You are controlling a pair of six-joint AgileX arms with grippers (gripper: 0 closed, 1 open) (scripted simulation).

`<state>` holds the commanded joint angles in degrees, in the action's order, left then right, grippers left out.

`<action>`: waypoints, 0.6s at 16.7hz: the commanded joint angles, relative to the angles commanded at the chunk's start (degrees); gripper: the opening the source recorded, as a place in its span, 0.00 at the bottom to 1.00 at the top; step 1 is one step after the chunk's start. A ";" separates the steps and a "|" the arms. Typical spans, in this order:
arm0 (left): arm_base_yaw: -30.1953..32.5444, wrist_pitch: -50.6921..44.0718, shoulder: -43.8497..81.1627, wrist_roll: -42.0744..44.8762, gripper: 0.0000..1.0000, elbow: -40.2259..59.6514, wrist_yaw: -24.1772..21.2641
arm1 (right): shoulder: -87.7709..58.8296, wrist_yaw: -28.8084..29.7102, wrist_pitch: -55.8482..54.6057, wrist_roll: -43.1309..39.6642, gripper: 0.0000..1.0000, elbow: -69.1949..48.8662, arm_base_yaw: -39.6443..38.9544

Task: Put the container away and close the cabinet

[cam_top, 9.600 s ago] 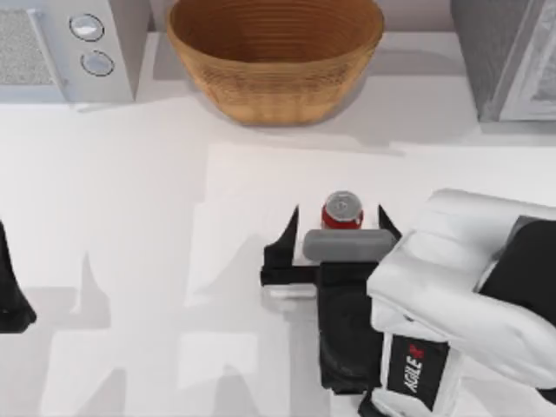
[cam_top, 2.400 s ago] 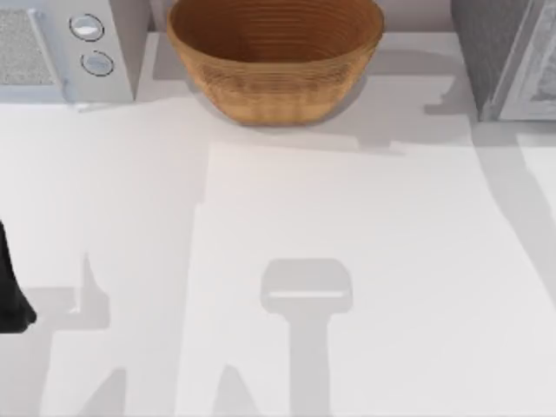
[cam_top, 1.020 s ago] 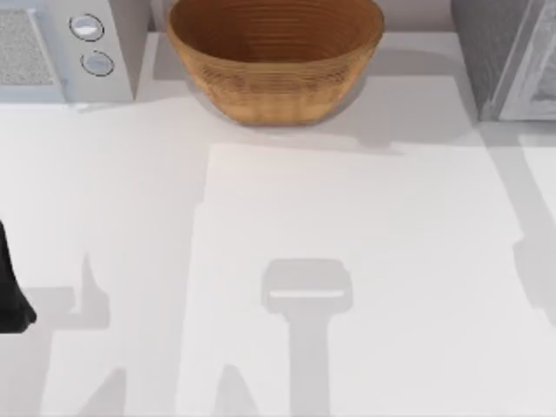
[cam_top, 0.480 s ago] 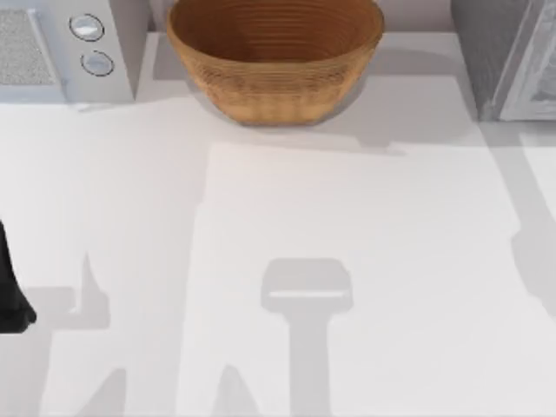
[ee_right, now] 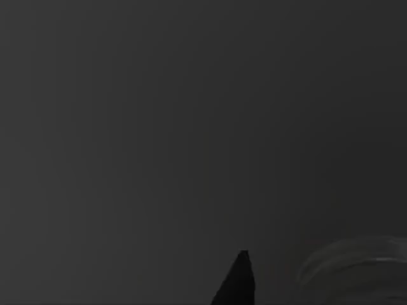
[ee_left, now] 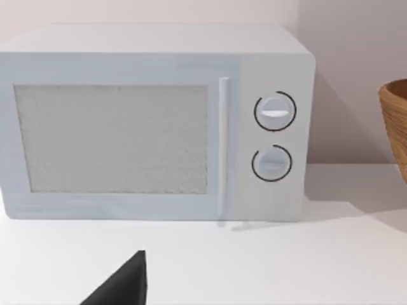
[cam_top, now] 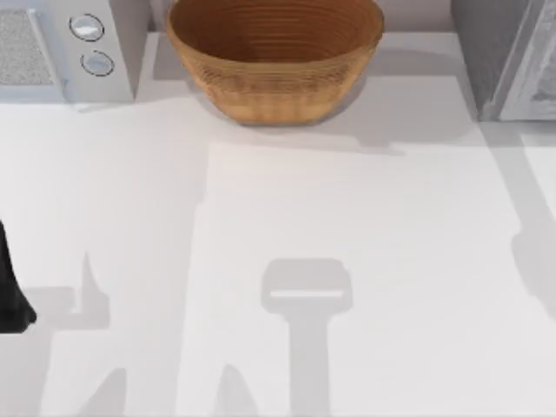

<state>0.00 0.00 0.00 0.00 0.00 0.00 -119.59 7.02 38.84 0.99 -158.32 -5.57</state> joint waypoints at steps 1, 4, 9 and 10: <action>0.00 0.00 0.00 0.00 1.00 0.00 0.00 | 0.00 0.00 0.00 0.00 0.75 0.00 0.00; 0.00 0.00 0.00 0.00 1.00 0.00 0.00 | 0.00 0.00 0.00 0.00 0.98 0.00 0.00; 0.00 0.00 0.00 0.00 1.00 0.00 0.00 | 0.00 0.00 0.00 0.00 1.00 0.00 0.00; 0.00 0.00 0.00 0.00 1.00 0.00 0.00 | 0.00 0.00 0.00 0.00 1.00 0.00 0.00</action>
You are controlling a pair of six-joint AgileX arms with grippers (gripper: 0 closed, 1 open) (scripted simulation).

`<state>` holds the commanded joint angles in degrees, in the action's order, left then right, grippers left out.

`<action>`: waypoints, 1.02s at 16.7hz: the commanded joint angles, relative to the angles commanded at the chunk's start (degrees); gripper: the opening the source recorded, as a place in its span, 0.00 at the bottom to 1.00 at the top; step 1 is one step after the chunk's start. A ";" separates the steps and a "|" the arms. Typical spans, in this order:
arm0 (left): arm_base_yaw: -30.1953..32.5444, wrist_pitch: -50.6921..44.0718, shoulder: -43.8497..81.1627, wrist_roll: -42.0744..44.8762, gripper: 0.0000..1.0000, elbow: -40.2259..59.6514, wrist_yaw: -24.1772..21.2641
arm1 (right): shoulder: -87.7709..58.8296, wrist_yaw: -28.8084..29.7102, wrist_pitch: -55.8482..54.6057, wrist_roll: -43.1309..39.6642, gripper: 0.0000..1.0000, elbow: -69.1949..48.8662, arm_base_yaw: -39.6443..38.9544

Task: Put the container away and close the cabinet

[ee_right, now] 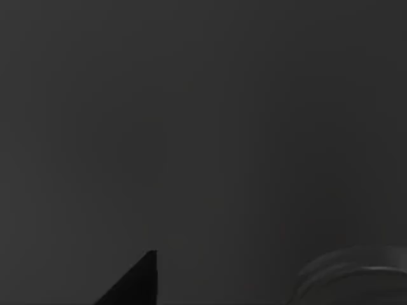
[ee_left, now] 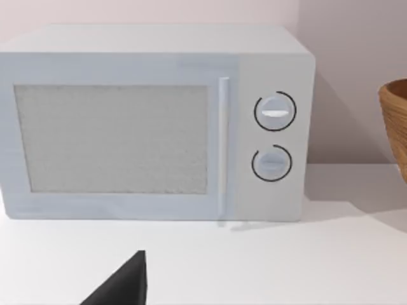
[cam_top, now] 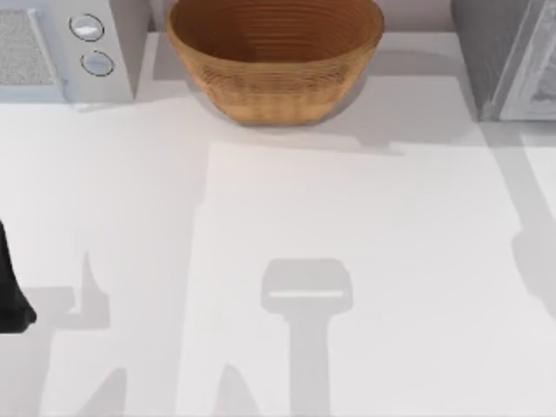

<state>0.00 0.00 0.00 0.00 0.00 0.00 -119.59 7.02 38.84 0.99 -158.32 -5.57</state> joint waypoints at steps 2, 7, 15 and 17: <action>0.00 0.00 0.00 0.00 1.00 0.00 0.00 | 0.00 0.00 0.00 0.00 1.00 0.00 0.00; 0.00 0.00 0.00 0.00 1.00 0.00 0.00 | 3.32 -0.66 -2.21 0.00 1.00 3.32 -0.03; 0.00 0.00 0.00 0.00 1.00 0.00 0.00 | 34.96 -4.94 -15.17 -2.90 1.00 37.83 1.34; 0.00 0.00 0.00 0.00 1.00 0.00 0.00 | 45.79 -5.99 -18.83 -3.55 1.00 52.13 1.87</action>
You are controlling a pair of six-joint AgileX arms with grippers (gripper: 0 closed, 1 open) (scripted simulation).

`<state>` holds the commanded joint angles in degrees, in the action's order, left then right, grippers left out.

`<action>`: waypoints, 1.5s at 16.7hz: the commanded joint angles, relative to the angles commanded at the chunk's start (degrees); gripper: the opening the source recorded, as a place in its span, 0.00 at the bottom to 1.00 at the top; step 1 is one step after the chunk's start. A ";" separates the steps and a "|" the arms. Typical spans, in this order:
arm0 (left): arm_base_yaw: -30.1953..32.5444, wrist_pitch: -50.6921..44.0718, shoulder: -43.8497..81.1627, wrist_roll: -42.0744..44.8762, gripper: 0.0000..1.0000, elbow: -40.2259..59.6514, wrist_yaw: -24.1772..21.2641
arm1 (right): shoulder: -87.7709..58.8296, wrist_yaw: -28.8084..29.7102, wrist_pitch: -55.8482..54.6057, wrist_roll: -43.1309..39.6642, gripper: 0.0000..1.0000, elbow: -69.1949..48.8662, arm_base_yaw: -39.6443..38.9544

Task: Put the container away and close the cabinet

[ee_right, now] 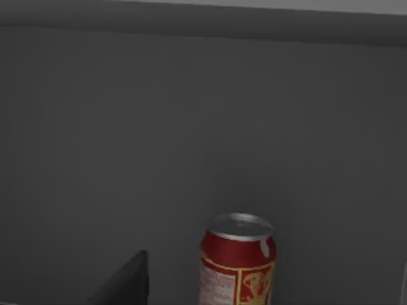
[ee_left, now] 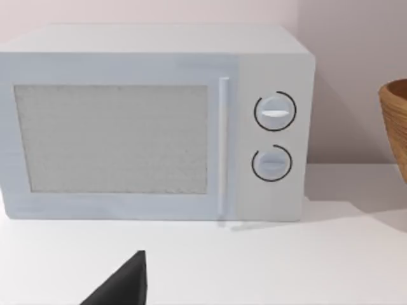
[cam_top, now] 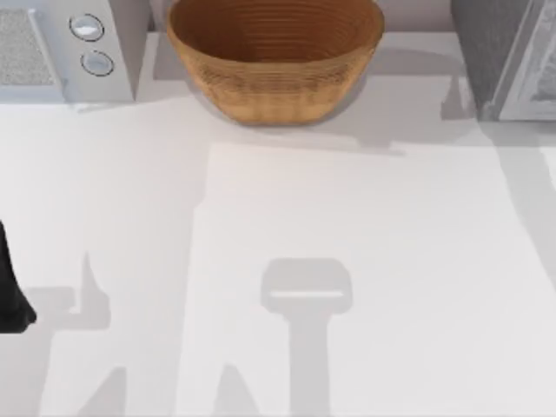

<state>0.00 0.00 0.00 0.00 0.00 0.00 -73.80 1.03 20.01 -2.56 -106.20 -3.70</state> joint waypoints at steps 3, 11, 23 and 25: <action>0.00 0.00 0.00 0.00 1.00 0.00 0.00 | 16.71 -1.22 -5.34 -0.47 1.00 24.36 0.84; 0.00 0.00 0.00 0.00 1.00 0.00 0.00 | 56.08 -2.04 -16.18 0.79 1.00 82.69 2.84; 0.00 0.00 0.00 0.00 1.00 0.00 0.00 | 73.80 -1.03 -20.01 2.56 1.00 106.20 3.71; 0.00 0.00 0.00 0.00 1.00 0.00 0.00 | 73.52 -1.10 -19.98 2.52 1.00 106.15 3.56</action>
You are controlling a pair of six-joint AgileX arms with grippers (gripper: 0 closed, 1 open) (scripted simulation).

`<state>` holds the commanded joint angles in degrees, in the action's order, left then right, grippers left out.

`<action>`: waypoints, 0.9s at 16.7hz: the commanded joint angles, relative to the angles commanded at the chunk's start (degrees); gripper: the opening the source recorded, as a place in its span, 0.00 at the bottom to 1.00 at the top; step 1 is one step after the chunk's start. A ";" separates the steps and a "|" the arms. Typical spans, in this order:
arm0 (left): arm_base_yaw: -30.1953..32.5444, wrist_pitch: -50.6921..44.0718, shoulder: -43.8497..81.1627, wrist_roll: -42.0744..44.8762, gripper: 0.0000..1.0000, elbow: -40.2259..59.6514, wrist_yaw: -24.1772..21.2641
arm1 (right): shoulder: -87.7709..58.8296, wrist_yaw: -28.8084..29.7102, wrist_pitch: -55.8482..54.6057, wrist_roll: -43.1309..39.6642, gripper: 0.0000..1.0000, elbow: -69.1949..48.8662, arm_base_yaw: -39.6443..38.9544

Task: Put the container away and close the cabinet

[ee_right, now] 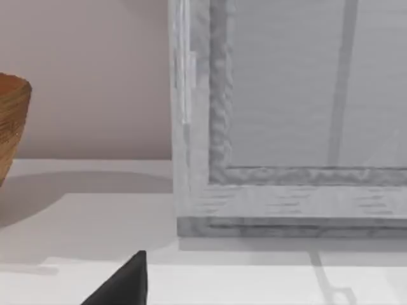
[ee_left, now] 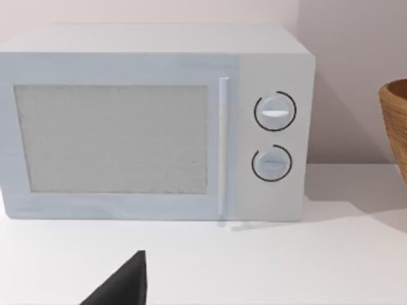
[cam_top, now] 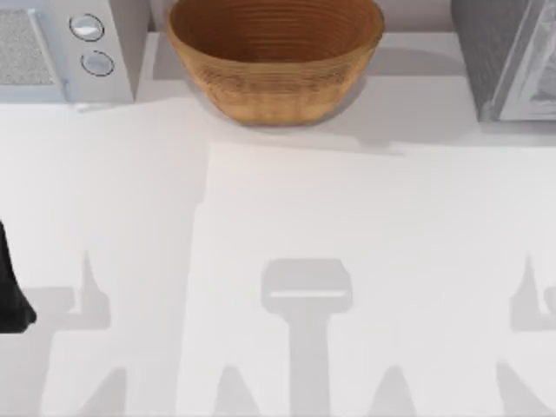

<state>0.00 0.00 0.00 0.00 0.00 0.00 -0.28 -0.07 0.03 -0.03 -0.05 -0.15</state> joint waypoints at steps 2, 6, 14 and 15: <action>0.00 0.00 0.00 0.00 1.00 0.00 0.00 | -1.69 -1.45 -1.81 0.32 1.00 -0.91 1.39; 0.00 0.00 0.00 0.00 1.00 0.00 0.00 | -11.96 -9.17 -11.01 0.55 1.00 -4.26 9.17; 0.00 0.00 0.00 0.00 1.00 0.00 0.00 | -50.01 -33.04 -39.32 0.59 1.00 -12.24 33.54; 0.00 0.00 0.00 0.00 1.00 0.00 0.00 | -55.18 -36.11 -42.96 0.68 1.00 -13.23 36.68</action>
<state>0.00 0.00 0.00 0.00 0.00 0.00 -55.47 -36.18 -42.93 0.64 -13.28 36.53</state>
